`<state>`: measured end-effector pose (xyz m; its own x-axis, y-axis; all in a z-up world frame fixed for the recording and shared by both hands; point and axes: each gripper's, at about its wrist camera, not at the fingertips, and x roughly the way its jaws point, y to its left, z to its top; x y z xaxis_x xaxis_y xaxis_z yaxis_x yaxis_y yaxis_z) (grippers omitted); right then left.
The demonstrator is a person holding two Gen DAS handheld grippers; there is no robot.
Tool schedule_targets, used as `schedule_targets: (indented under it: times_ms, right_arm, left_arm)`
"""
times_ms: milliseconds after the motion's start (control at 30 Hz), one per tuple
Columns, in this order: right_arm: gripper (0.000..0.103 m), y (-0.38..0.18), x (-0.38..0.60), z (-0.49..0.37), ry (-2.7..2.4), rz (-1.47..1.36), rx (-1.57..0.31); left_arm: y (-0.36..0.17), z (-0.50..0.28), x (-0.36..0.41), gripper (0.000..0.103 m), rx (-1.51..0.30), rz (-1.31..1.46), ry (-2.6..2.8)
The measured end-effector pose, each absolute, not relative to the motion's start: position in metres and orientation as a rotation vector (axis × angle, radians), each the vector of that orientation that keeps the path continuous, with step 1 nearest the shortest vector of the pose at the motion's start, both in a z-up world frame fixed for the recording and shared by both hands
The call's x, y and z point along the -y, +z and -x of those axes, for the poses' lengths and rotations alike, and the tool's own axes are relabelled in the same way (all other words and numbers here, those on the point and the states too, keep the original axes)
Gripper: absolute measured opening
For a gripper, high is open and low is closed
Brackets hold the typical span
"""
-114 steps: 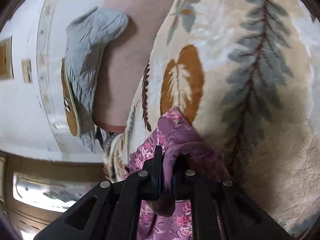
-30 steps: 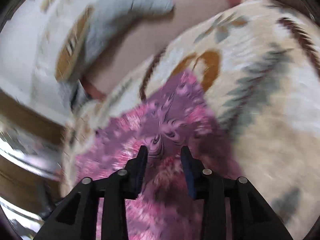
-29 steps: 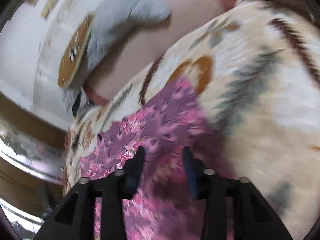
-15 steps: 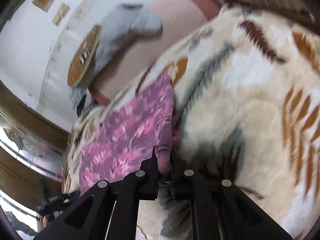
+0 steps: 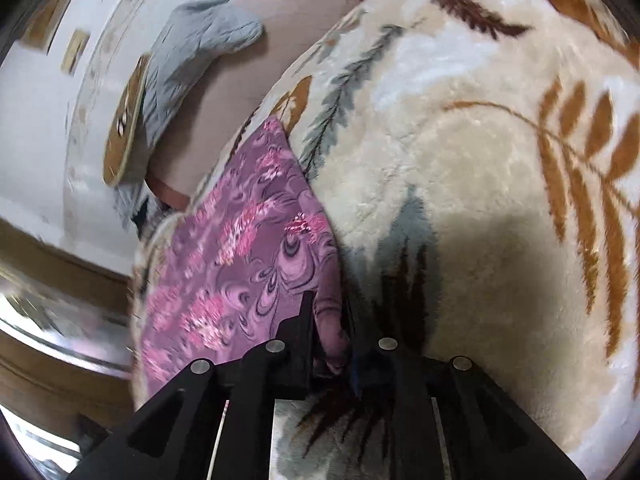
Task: Fold small clothes
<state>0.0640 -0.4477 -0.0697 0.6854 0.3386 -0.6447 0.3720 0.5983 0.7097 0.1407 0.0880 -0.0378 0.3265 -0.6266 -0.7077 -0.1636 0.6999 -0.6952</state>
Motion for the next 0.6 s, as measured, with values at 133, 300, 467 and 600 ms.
schedule_targets:
  times_ms: [133, 300, 467, 600]
  right_arm:
    - [0.014, -0.072, 0.453, -0.061, -0.013, -0.974, -0.848]
    - [0.014, -0.074, 0.454, -0.062, -0.01, -0.98, -0.838]
    - [0.008, -0.07, 0.459, -0.062, -0.02, -0.985, -0.796]
    - [0.006, -0.072, 0.471, -0.058, -0.033, -1.042, -0.762]
  left_arm:
    - [-0.055, -0.135, -0.096, 0.064, -1.183, 0.975, -0.275]
    - [-0.065, -0.135, -0.098, 0.013, -1.15, 1.053, -0.222]
    - [-0.035, -0.152, -0.109, 0.01, -1.084, 0.997, -0.183]
    - [-0.007, -0.158, -0.12, 0.003, -1.049, 0.835, -0.122]
